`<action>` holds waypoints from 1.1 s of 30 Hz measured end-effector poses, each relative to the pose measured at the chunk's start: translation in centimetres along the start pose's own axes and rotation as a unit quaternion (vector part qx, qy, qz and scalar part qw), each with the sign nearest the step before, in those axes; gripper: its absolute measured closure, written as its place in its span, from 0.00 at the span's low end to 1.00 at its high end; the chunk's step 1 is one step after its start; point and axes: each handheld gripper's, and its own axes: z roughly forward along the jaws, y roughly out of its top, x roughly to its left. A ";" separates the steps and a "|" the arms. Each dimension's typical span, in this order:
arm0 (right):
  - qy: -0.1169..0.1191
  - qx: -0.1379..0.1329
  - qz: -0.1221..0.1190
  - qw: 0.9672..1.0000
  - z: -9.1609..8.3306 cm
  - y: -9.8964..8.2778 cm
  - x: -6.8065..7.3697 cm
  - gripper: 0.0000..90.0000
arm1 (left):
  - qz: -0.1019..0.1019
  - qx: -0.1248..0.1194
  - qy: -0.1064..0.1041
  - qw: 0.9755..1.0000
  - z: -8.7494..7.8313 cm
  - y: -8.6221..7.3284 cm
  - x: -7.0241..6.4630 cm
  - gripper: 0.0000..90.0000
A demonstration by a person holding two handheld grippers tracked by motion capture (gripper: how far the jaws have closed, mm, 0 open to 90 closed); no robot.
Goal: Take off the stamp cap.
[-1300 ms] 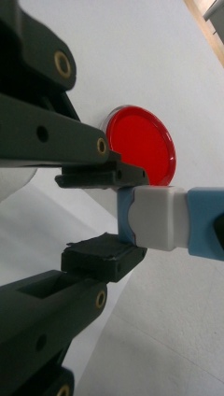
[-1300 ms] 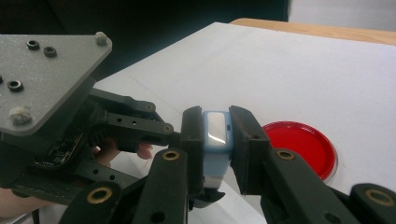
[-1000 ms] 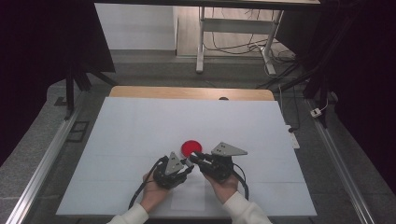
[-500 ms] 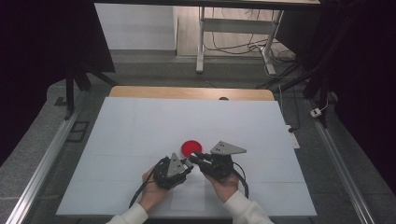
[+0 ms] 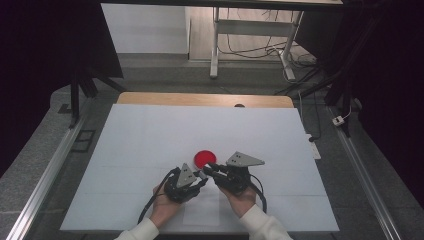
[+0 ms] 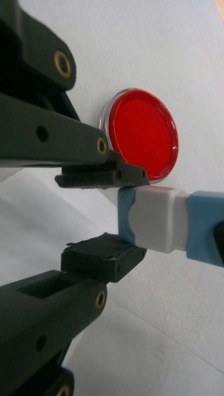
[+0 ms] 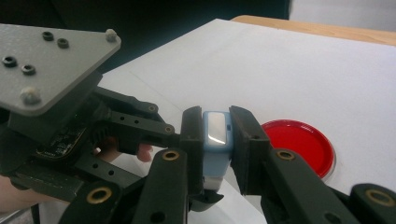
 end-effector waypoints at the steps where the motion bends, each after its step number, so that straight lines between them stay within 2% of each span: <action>1: 0.001 0.002 -0.001 1.000 0.0 0.0 0.0 0.84 | 0.014 0.005 0.009 1.000 0.0 0.0 -0.1 0.73; 2: 0.002 0.005 0.000 1.000 0.1 0.0 -0.1 0.84 | 0.023 0.010 0.017 1.000 0.1 0.1 -0.3 0.73; 4: 0.003 0.009 -0.002 1.000 0.2 0.0 -0.1 0.84 | 0.019 0.011 0.010 1.000 0.0 0.1 -0.2 0.73; 8: 0.008 0.008 0.001 1.000 0.1 0.1 -0.3 0.84 | 0.047 0.016 0.026 0.998 0.0 0.2 -0.5 0.73; 10: 0.008 0.006 0.005 1.000 0.0 0.1 -0.3 0.84 | 0.025 0.019 0.015 0.999 0.1 0.1 -0.3 0.73; 11: -0.013 -0.008 -0.010 1.000 -0.4 0.2 -0.2 0.84 | 0.009 0.017 0.009 1.000 0.1 -0.1 0.0 0.73; 12: -0.013 -0.008 -0.010 1.000 -0.4 0.2 -0.2 0.84 | -0.004 0.014 0.008 1.000 0.1 -0.3 0.3 0.73; 13: -0.018 -0.012 -0.010 1.000 -0.7 0.4 -0.4 0.84 | -0.004 0.013 0.010 1.000 0.1 -0.4 0.5 0.73; 15: -0.009 -0.019 0.008 1.000 -1.1 0.5 -0.9 0.84 | 0.002 0.006 0.015 1.000 -0.1 -0.2 0.4 0.73; 17: -0.011 -0.020 0.008 1.000 -1.2 0.5 -1.0 0.84 | 0.002 0.005 0.016 1.000 -0.2 -0.1 0.4 0.73; 25: -0.002 -0.029 0.005 1.000 -1.4 0.6 -1.2 0.84 | -0.026 -0.009 0.017 0.999 -1.0 -0.4 1.7 0.73; 33: 0.008 -0.030 0.002 1.000 -1.5 0.6 -1.5 0.84 | -0.037 -0.017 0.011 0.999 -2.2 -0.7 2.4 0.73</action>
